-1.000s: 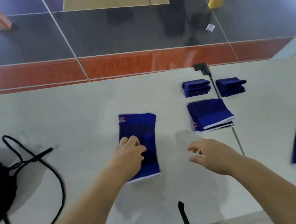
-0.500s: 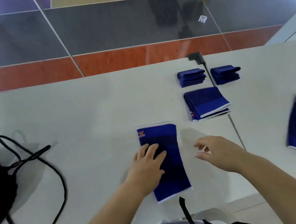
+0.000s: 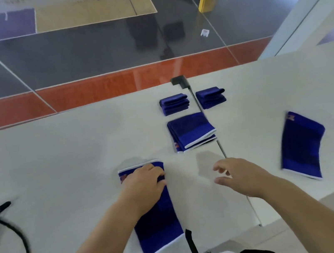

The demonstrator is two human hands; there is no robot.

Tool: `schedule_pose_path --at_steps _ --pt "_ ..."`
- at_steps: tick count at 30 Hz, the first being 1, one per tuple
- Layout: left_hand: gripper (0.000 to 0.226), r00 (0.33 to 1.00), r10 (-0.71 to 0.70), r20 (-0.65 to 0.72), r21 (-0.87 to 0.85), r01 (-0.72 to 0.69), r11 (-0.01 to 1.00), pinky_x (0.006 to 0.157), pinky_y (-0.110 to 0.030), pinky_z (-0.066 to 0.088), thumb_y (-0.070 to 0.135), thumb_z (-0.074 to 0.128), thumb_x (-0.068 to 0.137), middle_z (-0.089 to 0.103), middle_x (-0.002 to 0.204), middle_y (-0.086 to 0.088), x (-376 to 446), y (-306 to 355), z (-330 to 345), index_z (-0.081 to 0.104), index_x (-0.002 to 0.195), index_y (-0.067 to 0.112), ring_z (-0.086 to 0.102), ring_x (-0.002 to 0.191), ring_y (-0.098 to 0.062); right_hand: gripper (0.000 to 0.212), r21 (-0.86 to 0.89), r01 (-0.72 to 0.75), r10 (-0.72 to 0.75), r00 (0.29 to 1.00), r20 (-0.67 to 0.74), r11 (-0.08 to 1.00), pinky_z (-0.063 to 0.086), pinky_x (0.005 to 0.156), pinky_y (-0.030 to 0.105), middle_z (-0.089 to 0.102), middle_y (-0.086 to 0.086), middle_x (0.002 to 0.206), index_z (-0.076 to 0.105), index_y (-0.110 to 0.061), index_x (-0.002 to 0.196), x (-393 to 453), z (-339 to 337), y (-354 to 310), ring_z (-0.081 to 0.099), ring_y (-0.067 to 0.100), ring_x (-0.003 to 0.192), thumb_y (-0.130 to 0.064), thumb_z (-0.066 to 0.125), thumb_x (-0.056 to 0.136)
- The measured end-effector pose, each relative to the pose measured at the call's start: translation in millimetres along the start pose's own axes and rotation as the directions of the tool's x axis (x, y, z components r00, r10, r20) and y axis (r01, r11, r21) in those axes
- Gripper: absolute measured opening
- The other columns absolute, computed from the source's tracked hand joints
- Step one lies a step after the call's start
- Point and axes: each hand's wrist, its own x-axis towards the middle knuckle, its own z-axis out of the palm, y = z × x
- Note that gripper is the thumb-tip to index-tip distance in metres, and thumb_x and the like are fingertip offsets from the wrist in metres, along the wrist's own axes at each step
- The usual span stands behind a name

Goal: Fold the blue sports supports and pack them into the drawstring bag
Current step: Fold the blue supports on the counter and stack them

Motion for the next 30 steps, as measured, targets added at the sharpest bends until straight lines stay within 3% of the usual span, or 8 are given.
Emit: schedule_pose_path --at_steps 2,6,12,16,20,24,26,30 --pt "0.026 1.0 0.012 -0.016 0.001 -0.012 1.0 0.081 -0.03 0.046 0.034 0.042 0.094 0.058 0.117 0.007 7 16 0 0.059 0.111 0.024 0.056 0.108 -0.016 0.036 0.005 -0.015 0.015 1.0 -0.005 1.0 0.046 0.088 0.028 0.06 -0.007 0.117 0.055 -0.026 0.122 -3 -7 21 0.055 0.01 0.098 -0.042 0.057 0.09" --pt "0.031 1.0 0.006 0.001 0.001 -0.006 1.0 0.089 -0.031 0.047 0.038 0.042 0.095 0.056 0.121 0.008 22 62 12 0.055 0.119 0.025 0.056 0.108 -0.015 0.036 0.041 -0.112 0.113 0.993 -0.033 0.993 0.049 0.086 0.031 0.058 -0.01 0.117 0.053 -0.028 0.124 -16 -24 76 0.057 0.011 0.101 -0.043 0.055 0.091" --pt "0.031 1.0 0.017 0.01 -0.003 -0.017 1.0 0.092 -0.031 0.044 0.038 0.044 0.095 0.058 0.12 0.004 49 133 39 0.056 0.119 0.023 0.056 0.108 -0.018 0.026 0.105 -0.322 0.338 0.9 -0.273 0.941 0.053 0.077 0.037 0.061 -0.002 0.11 0.055 -0.021 0.114 -22 -46 168 0.059 0.017 0.091 -0.035 0.055 0.092" --pt "0.027 1.0 -0.007 -0.002 0.004 0.007 1.0 0.089 -0.033 0.046 0.037 0.046 0.094 0.059 0.116 0.005 61 167 57 0.058 0.114 0.024 0.057 0.105 -0.02 0.047 0.109 -0.458 0.466 0.817 -0.339 0.882 0.049 0.079 0.039 0.047 0.009 0.129 0.04 -0.018 0.134 -17 -55 211 0.051 0.028 0.11 -0.033 0.055 0.092" --pt "0.023 0.999 -0.033 -0.017 -0.003 0.033 0.999 0.084 -0.031 0.047 0.038 0.047 0.092 0.06 0.108 0.008 62 183 72 0.059 0.108 0.027 0.059 0.098 -0.016 0.063 0.137 -0.546 0.563 0.792 -0.236 0.827 0.046 0.079 0.04 0.033 0.017 0.133 0.022 -0.022 0.142 -10 -50 231 0.04 0.034 0.115 -0.037 0.056 0.091" --pt "0.023 0.997 -0.073 -0.011 -0.003 0.073 0.997 0.084 -0.031 0.047 0.039 0.049 0.092 0.059 0.105 0.009 58 187 80 0.06 0.108 0.026 0.059 0.098 -0.016 0.066 0.317 -0.468 0.535 0.827 -0.172 0.825 0.046 0.081 0.038 0.024 0.016 0.133 0.024 -0.025 0.143 -6 -45 236 0.041 0.033 0.111 -0.028 0.062 0.089" --pt "0.023 0.996 -0.093 -0.013 0.004 0.093 0.996 0.085 -0.032 0.048 0.039 0.049 0.092 0.059 0.105 0.008 55 188 81 0.06 0.108 0.026 0.059 0.098 -0.017 0.068 0.423 -0.37 0.47 0.867 -0.162 0.827 0.047 0.083 0.035 0.025 0.013 0.134 0.029 -0.027 0.142 -8 -44 238 0.048 0.027 0.098 -0.021 0.067 0.086" --pt "0.029 0.992 -0.126 -0.027 0.018 0.127 0.992 0.087 -0.032 0.049 0.041 0.049 0.092 0.06 0.111 0.008 46 186 83 0.059 0.114 0.025 0.06 0.098 -0.015 0.063 0.393 -0.243 0.339 0.92 -0.198 0.887 0.046 0.08 0.029 0.033 0.007 0.139 0.033 -0.023 0.142 -12 -36 231 0.05 0.02 0.095 -0.011 0.063 0.087"
